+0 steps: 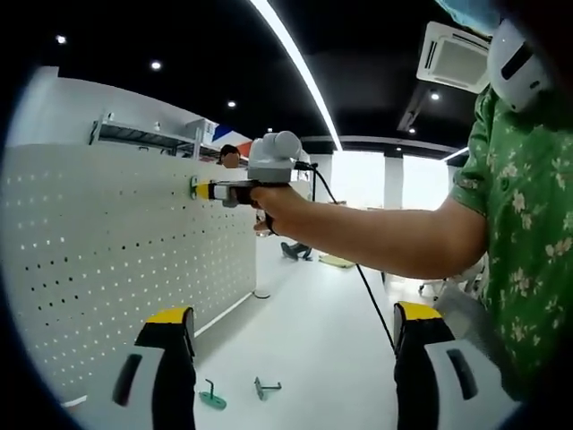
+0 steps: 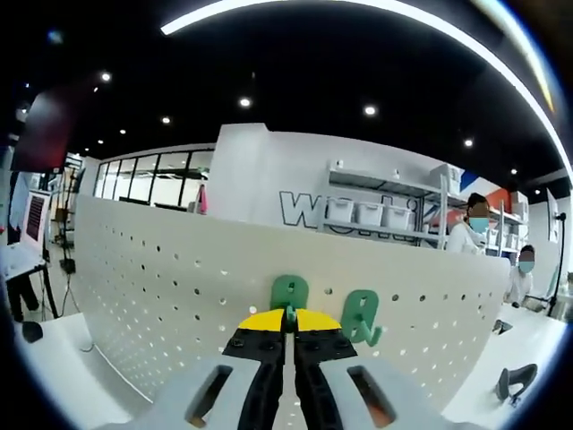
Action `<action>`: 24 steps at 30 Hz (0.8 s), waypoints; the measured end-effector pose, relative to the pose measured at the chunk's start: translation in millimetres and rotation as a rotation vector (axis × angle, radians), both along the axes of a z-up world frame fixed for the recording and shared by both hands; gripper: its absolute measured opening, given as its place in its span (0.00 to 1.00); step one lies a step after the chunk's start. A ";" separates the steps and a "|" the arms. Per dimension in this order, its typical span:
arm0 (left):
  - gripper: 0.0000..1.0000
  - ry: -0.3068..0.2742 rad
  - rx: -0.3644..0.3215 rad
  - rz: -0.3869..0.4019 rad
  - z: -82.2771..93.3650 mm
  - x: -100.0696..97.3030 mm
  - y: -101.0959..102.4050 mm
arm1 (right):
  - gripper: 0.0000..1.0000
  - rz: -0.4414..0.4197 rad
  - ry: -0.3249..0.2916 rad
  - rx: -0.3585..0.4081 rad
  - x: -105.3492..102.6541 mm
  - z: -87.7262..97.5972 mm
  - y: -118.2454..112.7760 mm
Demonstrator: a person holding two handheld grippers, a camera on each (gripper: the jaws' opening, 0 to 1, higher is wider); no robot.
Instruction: Insert the hook assembly into the mounting plate slot until the hook locks in place.
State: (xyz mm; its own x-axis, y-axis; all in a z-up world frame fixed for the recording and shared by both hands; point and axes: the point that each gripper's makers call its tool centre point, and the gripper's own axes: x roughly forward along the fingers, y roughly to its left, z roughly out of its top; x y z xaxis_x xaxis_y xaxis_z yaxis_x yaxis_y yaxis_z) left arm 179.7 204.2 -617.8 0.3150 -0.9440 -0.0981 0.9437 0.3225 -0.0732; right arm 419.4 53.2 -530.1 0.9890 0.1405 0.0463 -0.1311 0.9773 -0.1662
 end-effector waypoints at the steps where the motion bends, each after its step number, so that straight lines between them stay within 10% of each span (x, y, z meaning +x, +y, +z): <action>1: 0.95 0.000 -0.007 -0.008 1.3 -1.3 -0.6 | 0.01 0.002 0.000 -0.004 0.1 0.0 0.2; 10: 0.97 -0.006 -0.019 -0.023 2.2 -5.3 -1.0 | 0.00 -0.002 -0.001 -0.094 -1.9 1.7 0.5; 24: 0.98 -0.009 -0.028 -0.020 5.7 -5.0 0.2 | 0.00 0.009 0.007 -0.032 -1.1 0.0 -0.7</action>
State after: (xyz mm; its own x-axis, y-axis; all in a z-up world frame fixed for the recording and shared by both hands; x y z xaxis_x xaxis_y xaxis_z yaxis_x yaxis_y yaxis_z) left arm 174.7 204.4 -612.1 0.2964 -0.9526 -0.0684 0.9508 0.3011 -0.0731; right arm 418.3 52.5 -530.0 0.9880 0.1504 0.0343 -0.1410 0.9704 -0.1960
